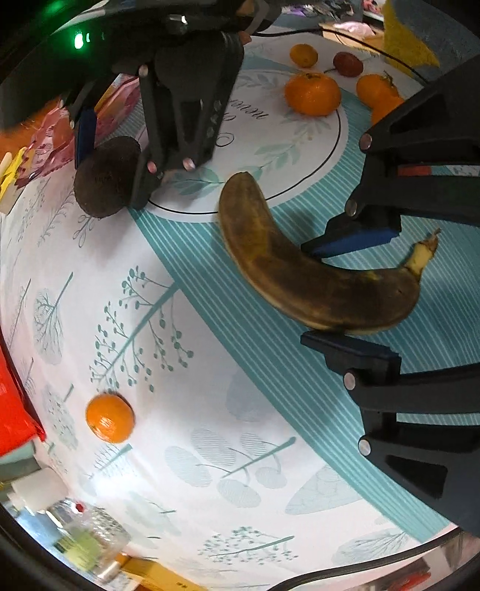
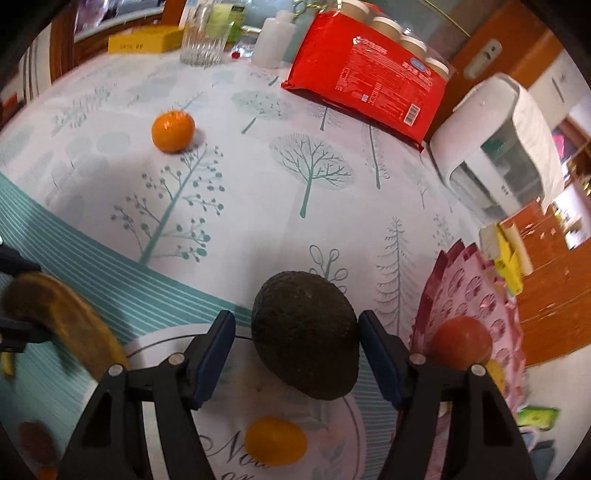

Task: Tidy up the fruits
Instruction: 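Grasp the brown banana with the left gripper while the right gripper grasps the avocado, then carry the banana with the left gripper while the right gripper carries the avocado into the bowl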

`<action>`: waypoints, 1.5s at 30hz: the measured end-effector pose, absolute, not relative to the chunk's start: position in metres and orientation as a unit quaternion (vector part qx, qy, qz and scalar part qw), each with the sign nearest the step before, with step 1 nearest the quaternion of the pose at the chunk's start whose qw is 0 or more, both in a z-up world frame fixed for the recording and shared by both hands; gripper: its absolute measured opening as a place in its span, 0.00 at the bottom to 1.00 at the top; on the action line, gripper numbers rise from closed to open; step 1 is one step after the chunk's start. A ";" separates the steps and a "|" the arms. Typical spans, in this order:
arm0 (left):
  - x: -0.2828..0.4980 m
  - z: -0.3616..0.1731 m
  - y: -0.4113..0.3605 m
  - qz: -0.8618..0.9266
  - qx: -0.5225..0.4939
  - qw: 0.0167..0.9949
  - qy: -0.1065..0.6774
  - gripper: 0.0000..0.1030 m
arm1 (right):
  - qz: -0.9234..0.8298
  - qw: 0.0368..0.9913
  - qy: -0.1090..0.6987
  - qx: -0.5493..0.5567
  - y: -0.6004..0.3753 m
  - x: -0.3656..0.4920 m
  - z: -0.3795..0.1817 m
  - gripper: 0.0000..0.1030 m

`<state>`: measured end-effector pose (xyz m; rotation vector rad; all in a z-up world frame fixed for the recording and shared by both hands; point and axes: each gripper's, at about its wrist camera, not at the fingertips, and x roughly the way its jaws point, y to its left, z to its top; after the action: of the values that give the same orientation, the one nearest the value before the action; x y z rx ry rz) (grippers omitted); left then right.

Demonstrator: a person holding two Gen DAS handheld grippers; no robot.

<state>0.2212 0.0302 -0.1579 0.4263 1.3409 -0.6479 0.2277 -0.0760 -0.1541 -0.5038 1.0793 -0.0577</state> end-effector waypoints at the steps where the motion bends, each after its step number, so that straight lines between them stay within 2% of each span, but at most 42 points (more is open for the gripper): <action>1: 0.220 -0.158 0.026 -0.290 0.200 0.716 0.603 0.39 | -0.029 0.825 0.508 -0.246 -0.074 0.229 -0.157 0.66; 4: 0.214 -0.158 0.019 -0.279 0.221 0.721 0.595 0.38 | -0.031 0.829 0.501 -0.248 -0.072 0.227 -0.160 0.57; 9: 0.211 -0.153 0.027 -0.267 0.175 0.730 0.604 0.31 | -0.028 0.838 0.505 -0.206 -0.081 0.224 -0.156 0.57; 15: 0.190 -0.137 0.050 -0.241 0.137 0.758 0.590 0.31 | -0.009 0.860 0.487 -0.151 -0.080 0.202 -0.136 0.57; 27: 0.149 -0.054 0.060 -0.214 0.087 0.810 0.540 0.31 | -0.001 0.912 0.410 -0.002 -0.102 0.117 -0.042 0.57; 35: 0.123 -0.002 -0.008 -0.253 0.074 0.822 0.505 0.31 | -0.051 0.925 0.373 0.046 -0.147 0.063 -0.005 0.57; 45: 0.129 0.013 -0.099 -0.256 0.071 0.824 0.500 0.31 | -0.105 0.927 0.354 0.069 -0.227 0.047 0.009 0.57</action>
<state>0.1288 -0.0993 0.0127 0.1501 1.0636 -0.5449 0.0473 -0.2274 0.0085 0.1406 0.7258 -0.2162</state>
